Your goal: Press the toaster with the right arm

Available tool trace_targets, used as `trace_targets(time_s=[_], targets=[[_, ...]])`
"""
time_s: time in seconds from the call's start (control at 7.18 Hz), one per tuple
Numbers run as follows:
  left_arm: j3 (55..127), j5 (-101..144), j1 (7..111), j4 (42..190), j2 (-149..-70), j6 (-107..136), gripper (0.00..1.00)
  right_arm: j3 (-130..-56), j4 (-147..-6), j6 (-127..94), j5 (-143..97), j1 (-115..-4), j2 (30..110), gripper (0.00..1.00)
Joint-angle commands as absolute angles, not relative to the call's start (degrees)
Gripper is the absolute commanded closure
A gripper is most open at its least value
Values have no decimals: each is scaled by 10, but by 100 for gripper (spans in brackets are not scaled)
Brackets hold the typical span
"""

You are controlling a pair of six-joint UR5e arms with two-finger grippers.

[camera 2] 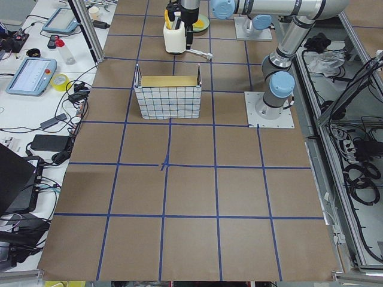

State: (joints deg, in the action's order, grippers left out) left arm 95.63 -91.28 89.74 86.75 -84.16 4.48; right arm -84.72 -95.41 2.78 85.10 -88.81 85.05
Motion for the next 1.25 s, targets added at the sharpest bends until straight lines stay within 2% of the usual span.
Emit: trace_targets(time_s=[0.0, 1.11], targets=[[956, -913, 897, 867, -841, 45, 0, -848, -956, 34, 859, -893, 851, 0], [956, -913, 897, 867, -841, 45, 0, -848, -957, 22, 924, -910, 850, 0]])
